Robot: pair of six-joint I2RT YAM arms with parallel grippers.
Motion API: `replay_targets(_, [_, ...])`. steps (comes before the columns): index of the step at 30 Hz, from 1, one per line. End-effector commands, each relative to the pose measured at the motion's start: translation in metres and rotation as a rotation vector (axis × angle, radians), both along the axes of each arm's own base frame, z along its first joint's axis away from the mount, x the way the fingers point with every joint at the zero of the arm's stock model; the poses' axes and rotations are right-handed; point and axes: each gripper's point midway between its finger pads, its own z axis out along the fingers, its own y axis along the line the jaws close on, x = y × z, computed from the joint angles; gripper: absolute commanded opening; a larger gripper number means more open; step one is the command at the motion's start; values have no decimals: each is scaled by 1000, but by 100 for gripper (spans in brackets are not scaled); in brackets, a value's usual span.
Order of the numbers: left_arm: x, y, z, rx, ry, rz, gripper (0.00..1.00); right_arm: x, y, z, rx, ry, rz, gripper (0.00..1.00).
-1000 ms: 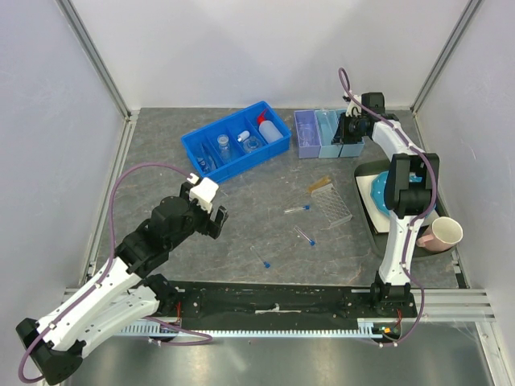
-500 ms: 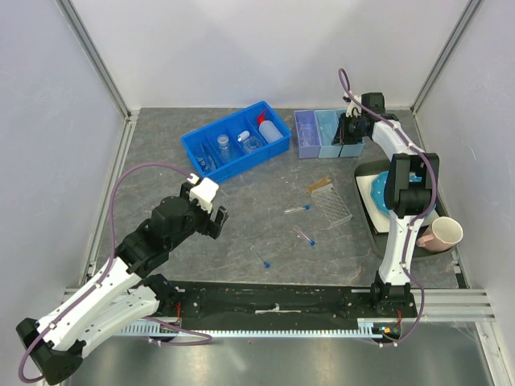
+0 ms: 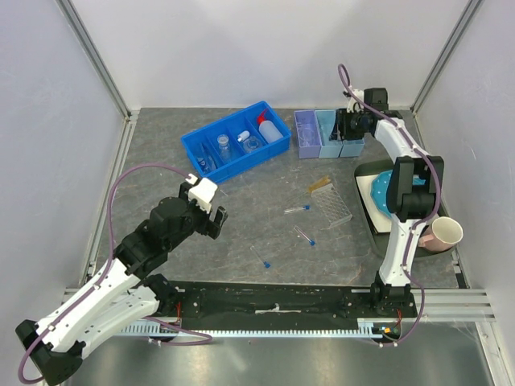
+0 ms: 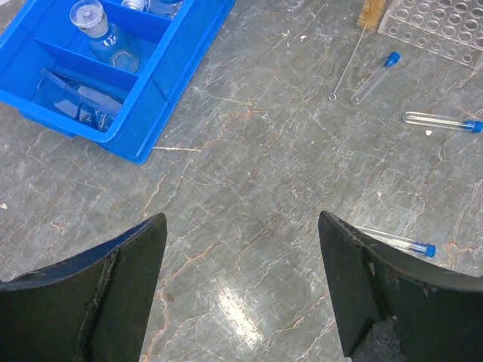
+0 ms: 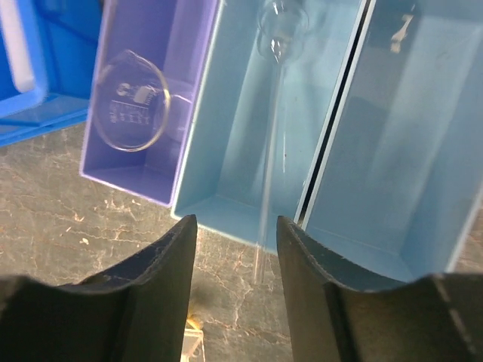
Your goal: Organize the chemistry lab equipment
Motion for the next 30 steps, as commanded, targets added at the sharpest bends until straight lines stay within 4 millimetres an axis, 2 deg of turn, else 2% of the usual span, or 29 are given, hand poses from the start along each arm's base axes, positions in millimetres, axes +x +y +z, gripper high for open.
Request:
replay_targets(1, [2, 1, 8, 7, -46, -10, 88, -3, -3, 82, -50, -198, 50, 56])
replay_targets(3, [1, 2, 10, 2, -51, -10, 88, -9, -5, 90, -70, -215, 66, 60])
replay_targets(4, [1, 2, 11, 0, -54, -10, 88, -13, -5, 103, -86, -250, 91, 61])
replay_targets(6, [1, 2, 11, -2, -54, -9, 88, -22, -2, 110, -98, -264, 138, 61])
replay_targets(7, [1, 2, 12, -3, -59, -8, 88, -27, -1, 121, -120, -301, 182, 61])
replay_targets(10, [1, 2, 13, -8, -61, -9, 88, -48, 9, 130, -119, -318, 306, 65])
replay_targets(11, [0, 2, 13, -10, -62, -12, 88, -55, 21, 131, -157, -349, 412, 66])
replay_targets(13, [0, 3, 15, -14, -68, -10, 88, -77, 35, 121, -202, -312, 524, 66])
replay_targets(14, [0, 3, 15, -14, -68, -10, 88, -84, 49, 116, -265, -345, 641, 66])
replay_targets(15, [-1, 3, 16, -20, -71, -11, 88, -98, 54, 102, -292, -308, 701, 68])
replay_targets(16, [-1, 3, 16, -19, -72, -12, 88, -106, 60, 99, -329, -322, 766, 69])
replay_targets(17, [0, 4, 17, -21, -75, -7, 88, -115, 75, 92, -359, -326, 843, 71])
replay_targets(18, [-1, 4, 17, -22, -76, -7, 88, -124, 77, 78, -426, -328, 938, 72])
replay_targets(21, [0, 6, 19, -23, -83, 3, 88, -141, 99, 60, -525, -346, 1109, 74])
replay_targets(22, [0, 6, 19, -25, -87, 5, 88, -141, 99, 51, -577, -331, 1136, 74])
replay_targets(23, [0, 8, 19, -22, -87, 15, 88, -146, 109, 45, -606, -336, 1195, 76])
replay_targets(24, [1, 9, 20, -24, -93, 19, 88, -147, 111, 38, -638, -331, 1231, 76])
replay_targets(30, [3, 22, 27, -29, -127, 85, 88, -131, 121, 2, -782, -319, 1327, 75])
